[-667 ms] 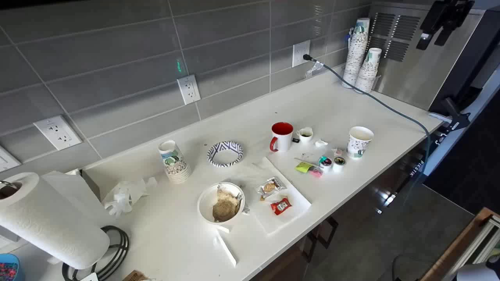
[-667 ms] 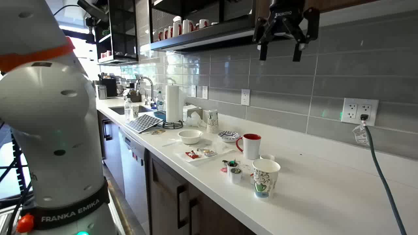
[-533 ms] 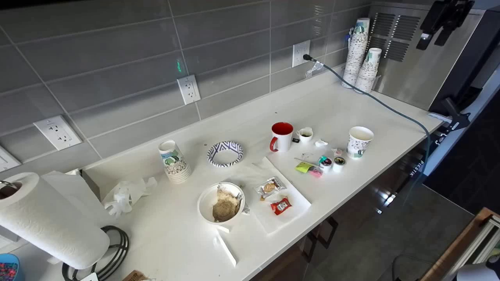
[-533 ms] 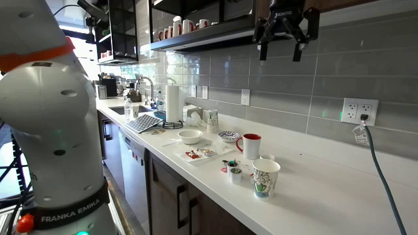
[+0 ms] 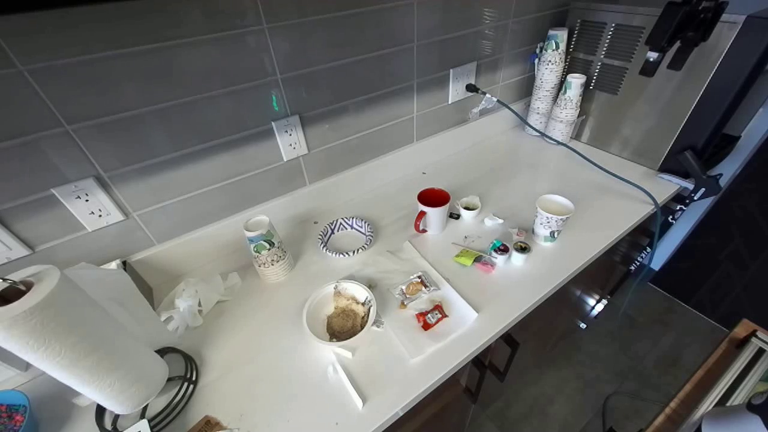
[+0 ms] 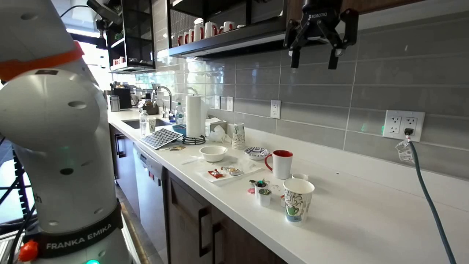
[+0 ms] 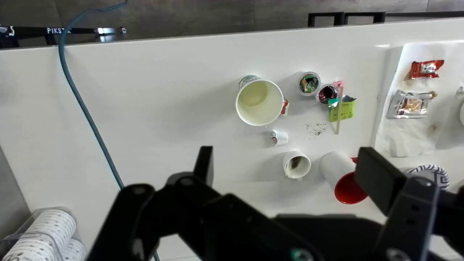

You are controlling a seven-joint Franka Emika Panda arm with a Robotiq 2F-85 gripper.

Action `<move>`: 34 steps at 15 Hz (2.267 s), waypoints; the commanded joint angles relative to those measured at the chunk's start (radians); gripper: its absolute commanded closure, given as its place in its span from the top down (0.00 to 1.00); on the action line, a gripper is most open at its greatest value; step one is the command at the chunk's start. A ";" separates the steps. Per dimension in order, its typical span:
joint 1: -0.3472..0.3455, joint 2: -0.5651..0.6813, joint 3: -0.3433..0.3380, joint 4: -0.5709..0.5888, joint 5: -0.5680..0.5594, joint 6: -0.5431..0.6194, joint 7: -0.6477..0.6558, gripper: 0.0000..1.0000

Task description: Press down the sachet

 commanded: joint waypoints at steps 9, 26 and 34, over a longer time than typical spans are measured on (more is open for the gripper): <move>0.123 0.098 0.204 -0.055 0.010 0.067 -0.085 1.00; 0.227 0.215 0.338 -0.063 -0.045 0.163 -0.282 1.00; 0.269 0.435 0.436 0.000 -0.229 0.309 -0.464 1.00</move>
